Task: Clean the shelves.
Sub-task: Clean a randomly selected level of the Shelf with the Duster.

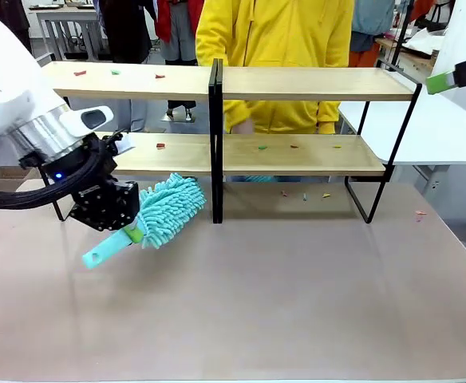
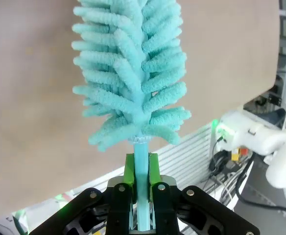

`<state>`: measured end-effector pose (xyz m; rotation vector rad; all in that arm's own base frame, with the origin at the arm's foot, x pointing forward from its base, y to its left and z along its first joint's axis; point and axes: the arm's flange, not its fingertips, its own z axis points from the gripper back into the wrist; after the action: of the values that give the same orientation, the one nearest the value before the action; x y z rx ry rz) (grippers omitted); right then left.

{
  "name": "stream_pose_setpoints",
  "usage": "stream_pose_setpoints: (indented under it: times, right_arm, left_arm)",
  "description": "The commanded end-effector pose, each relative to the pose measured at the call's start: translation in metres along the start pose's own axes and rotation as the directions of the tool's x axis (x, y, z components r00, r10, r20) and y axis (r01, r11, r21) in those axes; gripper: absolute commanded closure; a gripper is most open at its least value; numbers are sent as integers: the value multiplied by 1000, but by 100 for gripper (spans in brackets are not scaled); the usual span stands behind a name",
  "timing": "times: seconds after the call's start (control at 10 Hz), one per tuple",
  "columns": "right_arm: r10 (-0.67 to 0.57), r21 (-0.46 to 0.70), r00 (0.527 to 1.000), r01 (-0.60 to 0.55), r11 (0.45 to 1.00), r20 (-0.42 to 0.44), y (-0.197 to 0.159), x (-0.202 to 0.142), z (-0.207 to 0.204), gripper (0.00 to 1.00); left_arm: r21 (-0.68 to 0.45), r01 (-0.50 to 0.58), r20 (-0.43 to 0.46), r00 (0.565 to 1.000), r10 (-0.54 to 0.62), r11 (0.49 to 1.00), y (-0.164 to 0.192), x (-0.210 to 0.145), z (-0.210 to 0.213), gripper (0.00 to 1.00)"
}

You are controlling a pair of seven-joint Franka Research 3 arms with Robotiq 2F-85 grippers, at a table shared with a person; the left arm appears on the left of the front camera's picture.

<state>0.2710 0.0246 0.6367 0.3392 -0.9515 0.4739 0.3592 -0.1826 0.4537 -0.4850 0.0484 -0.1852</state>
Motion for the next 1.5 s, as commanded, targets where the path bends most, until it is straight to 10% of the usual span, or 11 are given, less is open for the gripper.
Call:
stream_pose_setpoints:
  times: [0.0, 0.4, 0.7, 1.4]
  right_arm:
    - [0, 1, 1000, 0, 1000, 1, 0, 0, 0, 0]
    - [0, 1, 1000, 0, 1000, 1, 0, 0, 0, 0]
    - [0, 1, 1000, 0, 1000, 1, 0, 0, 0, 0]
    - [0, 1, 1000, 0, 1000, 1, 0, 0, 0, 0]
  left_arm:
    - [-4, -16, 33, 999, 16, 1000, -10, 17, -13, 88]
    - [65, -90, 197, 978, 75, 994, -8, 56, -39, 88]
    - [57, -80, 65, 995, 76, 995, -6, 75, -57, 88]
    - [83, -72, 211, 976, 53, 994, 12, 89, -72, 88]
